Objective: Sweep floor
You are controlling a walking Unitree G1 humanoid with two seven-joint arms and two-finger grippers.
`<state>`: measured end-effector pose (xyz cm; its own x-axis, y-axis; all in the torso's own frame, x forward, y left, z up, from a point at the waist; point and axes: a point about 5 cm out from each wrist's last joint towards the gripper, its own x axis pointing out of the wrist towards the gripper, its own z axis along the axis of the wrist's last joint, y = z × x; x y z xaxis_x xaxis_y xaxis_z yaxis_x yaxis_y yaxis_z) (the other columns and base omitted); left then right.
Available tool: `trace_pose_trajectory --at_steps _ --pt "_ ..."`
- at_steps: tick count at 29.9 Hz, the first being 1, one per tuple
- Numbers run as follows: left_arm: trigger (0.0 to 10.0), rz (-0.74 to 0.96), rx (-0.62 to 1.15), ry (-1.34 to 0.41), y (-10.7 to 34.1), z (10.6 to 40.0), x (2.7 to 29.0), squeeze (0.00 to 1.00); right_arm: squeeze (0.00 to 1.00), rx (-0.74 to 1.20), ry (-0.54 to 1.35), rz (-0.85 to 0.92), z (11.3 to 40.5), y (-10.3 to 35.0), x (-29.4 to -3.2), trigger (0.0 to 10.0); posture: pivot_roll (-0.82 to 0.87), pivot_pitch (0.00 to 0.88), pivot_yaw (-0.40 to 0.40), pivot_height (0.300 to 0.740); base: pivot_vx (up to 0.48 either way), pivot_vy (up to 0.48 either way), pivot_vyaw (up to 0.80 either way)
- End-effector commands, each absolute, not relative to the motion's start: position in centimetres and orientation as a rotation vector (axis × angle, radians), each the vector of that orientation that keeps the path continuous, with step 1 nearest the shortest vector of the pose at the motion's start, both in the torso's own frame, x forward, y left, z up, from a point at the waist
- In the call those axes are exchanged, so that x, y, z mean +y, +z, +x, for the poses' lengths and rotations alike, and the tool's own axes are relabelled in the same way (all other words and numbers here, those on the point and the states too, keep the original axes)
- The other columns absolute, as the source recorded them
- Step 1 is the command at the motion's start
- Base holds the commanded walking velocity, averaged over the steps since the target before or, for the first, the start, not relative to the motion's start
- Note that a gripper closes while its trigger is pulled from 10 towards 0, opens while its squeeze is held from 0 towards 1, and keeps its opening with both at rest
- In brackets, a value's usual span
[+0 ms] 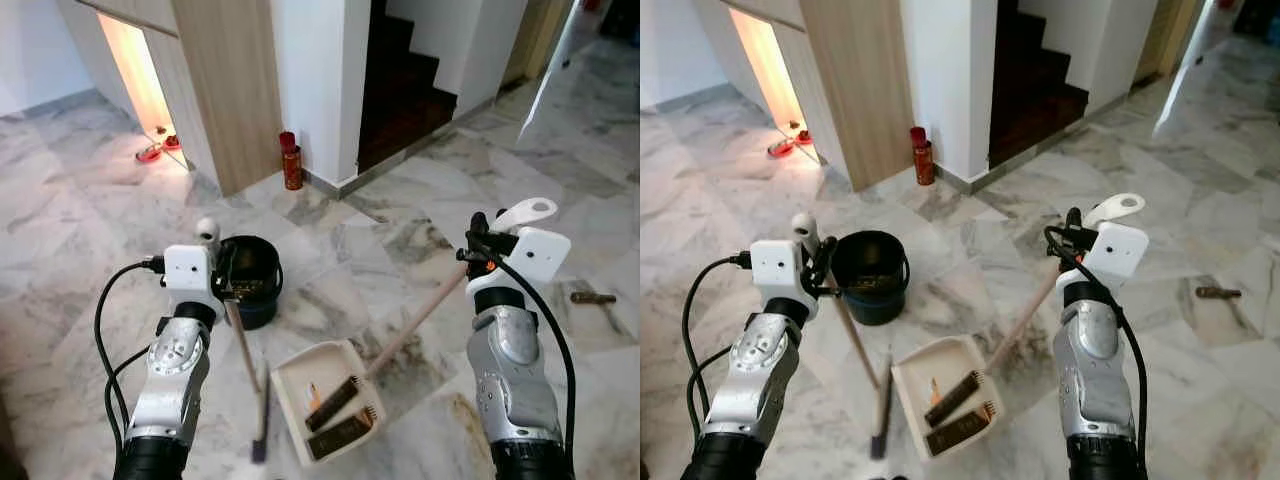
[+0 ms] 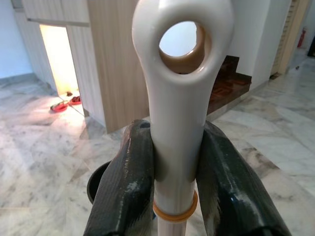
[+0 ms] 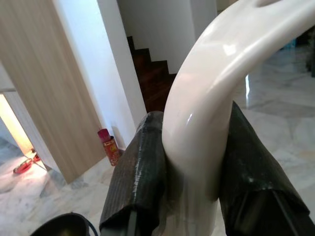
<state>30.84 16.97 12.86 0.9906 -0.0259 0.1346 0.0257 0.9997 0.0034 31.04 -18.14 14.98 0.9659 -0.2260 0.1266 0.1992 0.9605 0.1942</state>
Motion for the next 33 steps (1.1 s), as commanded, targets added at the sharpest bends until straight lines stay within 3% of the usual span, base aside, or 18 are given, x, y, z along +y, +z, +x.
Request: trace_pose_trajectory --at_steps 1,11,18,33 --pt "10.0 0.017 -0.195 -0.030 14.2 30.9 16.9 0.00 0.00 -0.232 -0.217 0.256 31.2 17.2 -18.1 10.0 -0.02 0.000 0.017 0.740 0.000 0.000 0.00" --pt "10.0 0.135 -0.240 -0.049 14.6 30.6 16.4 0.00 0.00 -0.296 -0.260 0.402 31.4 19.2 -18.0 10.0 -0.02 0.000 0.022 0.740 0.000 0.000 0.00" --pt "10.0 0.167 -0.261 -0.051 14.8 30.4 16.2 0.00 0.00 -0.409 -0.295 0.368 31.1 21.3 -18.3 10.0 -0.02 0.000 0.027 0.740 0.000 0.000 0.00" --pt "10.0 0.155 -0.255 -0.025 14.5 30.3 16.3 0.00 0.00 -0.402 -0.281 0.347 31.3 21.4 -18.0 10.0 -0.01 0.000 0.020 0.740 0.000 0.000 0.00"
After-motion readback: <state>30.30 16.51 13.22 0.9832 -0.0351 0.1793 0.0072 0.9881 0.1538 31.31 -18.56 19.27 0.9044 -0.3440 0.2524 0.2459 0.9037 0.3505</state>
